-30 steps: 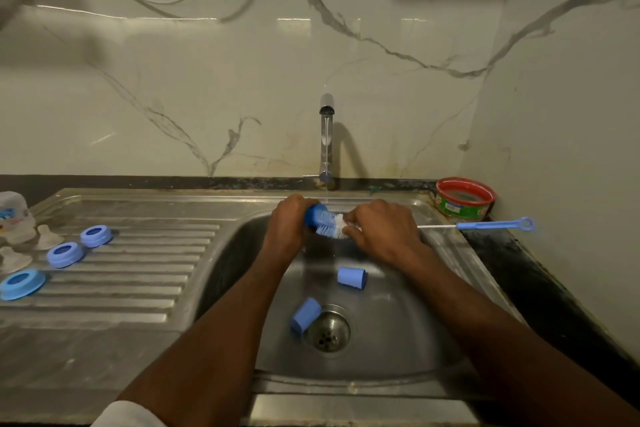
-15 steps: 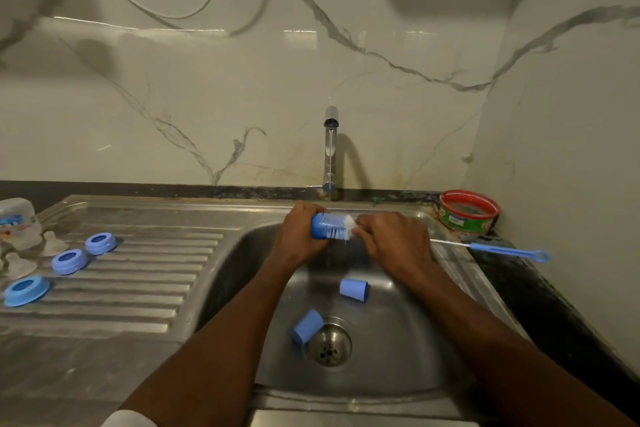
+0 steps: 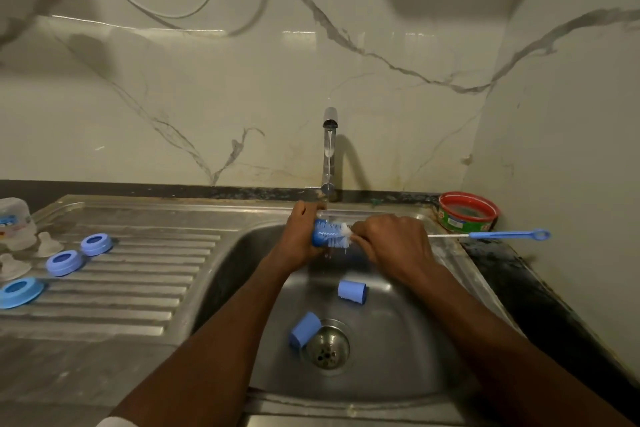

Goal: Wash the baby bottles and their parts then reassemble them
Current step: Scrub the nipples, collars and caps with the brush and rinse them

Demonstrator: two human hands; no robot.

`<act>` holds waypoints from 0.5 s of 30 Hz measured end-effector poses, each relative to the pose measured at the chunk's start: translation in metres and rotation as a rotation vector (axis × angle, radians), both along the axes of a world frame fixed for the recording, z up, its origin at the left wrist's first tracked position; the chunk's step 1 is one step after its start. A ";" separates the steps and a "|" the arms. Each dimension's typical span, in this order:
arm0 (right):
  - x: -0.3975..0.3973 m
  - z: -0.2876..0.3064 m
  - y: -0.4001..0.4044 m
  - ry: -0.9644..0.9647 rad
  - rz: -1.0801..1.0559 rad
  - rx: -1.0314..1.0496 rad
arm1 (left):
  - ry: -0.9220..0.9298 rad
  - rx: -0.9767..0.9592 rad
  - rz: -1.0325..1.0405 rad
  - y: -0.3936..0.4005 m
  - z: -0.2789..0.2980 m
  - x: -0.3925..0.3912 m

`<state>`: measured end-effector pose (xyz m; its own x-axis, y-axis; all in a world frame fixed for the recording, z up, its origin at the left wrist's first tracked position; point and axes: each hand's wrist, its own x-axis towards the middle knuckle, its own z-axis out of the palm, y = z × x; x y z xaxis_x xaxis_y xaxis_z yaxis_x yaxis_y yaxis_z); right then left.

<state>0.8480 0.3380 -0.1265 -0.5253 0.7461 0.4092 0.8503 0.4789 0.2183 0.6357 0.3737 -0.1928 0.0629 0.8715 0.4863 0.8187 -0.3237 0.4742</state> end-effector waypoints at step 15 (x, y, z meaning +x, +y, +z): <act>0.003 0.001 0.002 0.040 -0.094 -0.006 | -0.050 0.090 -0.002 -0.003 0.007 0.000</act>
<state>0.8511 0.3398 -0.1252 -0.4365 0.7936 0.4239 0.8993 0.3981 0.1808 0.6359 0.3703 -0.1861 0.0379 0.8241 0.5651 0.7940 -0.3683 0.4838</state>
